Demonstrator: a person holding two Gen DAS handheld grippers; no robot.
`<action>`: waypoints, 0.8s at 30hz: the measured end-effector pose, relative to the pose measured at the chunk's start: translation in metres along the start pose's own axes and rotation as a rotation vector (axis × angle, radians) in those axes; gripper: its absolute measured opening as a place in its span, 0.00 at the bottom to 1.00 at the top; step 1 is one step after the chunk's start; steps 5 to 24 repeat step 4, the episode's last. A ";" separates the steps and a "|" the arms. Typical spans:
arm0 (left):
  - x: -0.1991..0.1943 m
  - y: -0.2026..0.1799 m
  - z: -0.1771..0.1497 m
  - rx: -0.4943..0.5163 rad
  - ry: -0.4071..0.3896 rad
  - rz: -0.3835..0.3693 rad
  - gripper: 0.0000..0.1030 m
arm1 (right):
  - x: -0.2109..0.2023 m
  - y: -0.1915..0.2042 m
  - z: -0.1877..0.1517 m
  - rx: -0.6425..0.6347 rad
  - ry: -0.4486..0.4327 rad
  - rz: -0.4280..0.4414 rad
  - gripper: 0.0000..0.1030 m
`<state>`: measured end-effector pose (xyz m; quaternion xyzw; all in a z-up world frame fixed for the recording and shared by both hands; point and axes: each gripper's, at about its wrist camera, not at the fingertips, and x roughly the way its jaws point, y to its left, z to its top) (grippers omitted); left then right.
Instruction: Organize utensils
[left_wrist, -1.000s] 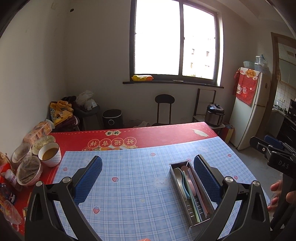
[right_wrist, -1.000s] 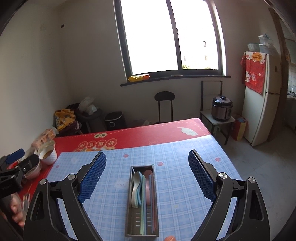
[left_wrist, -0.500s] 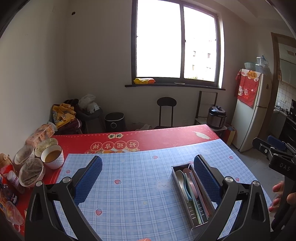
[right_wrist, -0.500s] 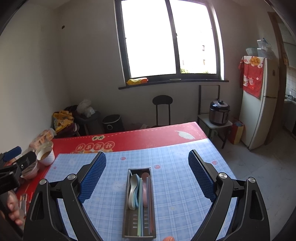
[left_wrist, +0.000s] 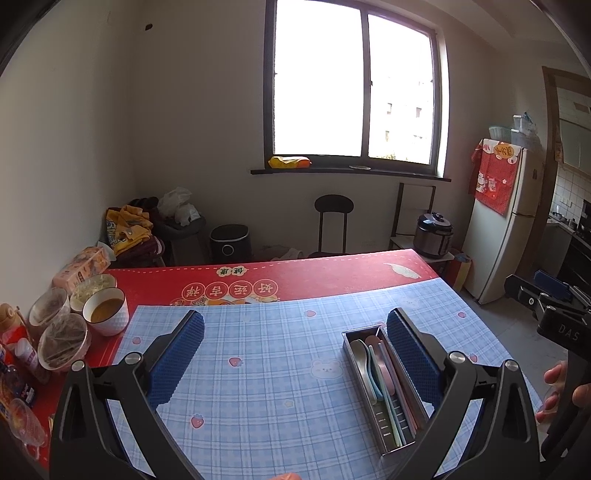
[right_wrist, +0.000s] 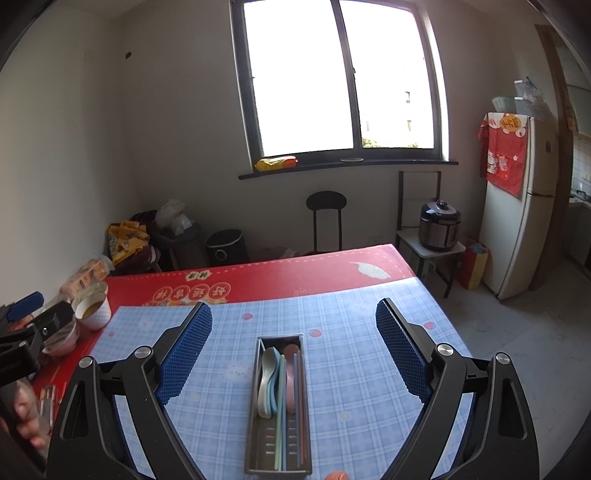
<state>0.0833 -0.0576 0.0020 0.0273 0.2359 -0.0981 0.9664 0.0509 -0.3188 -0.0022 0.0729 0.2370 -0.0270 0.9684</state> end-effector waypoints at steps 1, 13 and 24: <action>0.000 0.000 0.000 -0.002 0.001 0.002 0.94 | 0.000 0.000 0.000 -0.001 0.000 0.000 0.85; 0.001 0.000 -0.001 -0.013 0.000 0.019 0.94 | 0.000 0.000 -0.001 -0.002 0.000 0.001 0.85; 0.001 0.000 -0.001 -0.013 0.000 0.019 0.94 | 0.000 0.000 -0.001 -0.002 0.000 0.001 0.85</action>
